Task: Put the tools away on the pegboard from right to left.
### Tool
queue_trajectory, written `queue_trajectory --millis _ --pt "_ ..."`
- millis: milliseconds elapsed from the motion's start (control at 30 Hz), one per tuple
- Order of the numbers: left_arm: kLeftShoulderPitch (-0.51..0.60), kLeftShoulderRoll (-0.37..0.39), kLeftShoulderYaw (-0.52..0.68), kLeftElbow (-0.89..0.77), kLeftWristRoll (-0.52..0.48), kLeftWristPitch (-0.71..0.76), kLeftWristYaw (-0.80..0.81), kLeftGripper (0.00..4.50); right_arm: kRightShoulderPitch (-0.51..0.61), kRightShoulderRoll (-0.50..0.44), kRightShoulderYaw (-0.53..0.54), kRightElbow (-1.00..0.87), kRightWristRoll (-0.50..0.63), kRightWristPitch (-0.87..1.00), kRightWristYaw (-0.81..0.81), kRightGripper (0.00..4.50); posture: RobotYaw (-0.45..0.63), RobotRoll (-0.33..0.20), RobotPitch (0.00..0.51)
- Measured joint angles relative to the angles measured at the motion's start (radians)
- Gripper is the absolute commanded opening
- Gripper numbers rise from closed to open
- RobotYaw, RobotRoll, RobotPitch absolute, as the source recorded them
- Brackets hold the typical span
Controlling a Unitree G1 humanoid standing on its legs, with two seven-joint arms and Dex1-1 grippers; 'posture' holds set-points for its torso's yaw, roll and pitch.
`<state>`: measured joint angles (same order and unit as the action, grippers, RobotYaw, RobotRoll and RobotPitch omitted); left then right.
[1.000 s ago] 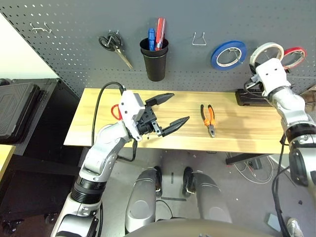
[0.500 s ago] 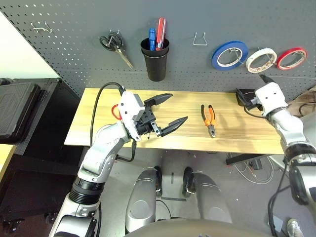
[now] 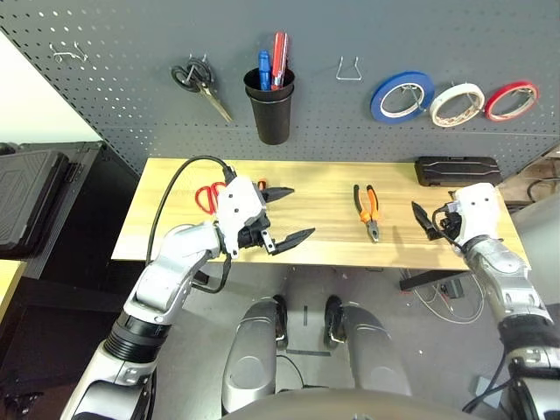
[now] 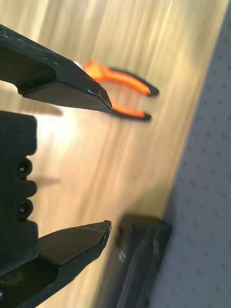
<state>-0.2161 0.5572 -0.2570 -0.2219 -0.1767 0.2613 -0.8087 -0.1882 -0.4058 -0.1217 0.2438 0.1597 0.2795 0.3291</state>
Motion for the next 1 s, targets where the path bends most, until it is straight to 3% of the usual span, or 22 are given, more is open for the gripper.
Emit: queue_trajectory --millis 433,767,1000 --pt "-0.016 0.005 -0.030 0.008 0.063 0.016 -0.022 4.50 -0.195 0.152 0.018 -0.021 0.017 0.480 -0.120 4.47 0.18 0.000 0.260" --pt "-0.020 0.033 -0.039 0.009 0.098 0.039 -0.043 4.50 -0.363 0.220 -0.010 0.196 0.016 0.575 -0.221 4.47 0.20 0.000 0.279" --pt "-0.023 0.035 -0.040 0.009 0.108 0.049 -0.047 4.50 -0.413 0.229 -0.011 0.310 0.013 0.576 -0.261 4.47 0.21 0.000 0.291"
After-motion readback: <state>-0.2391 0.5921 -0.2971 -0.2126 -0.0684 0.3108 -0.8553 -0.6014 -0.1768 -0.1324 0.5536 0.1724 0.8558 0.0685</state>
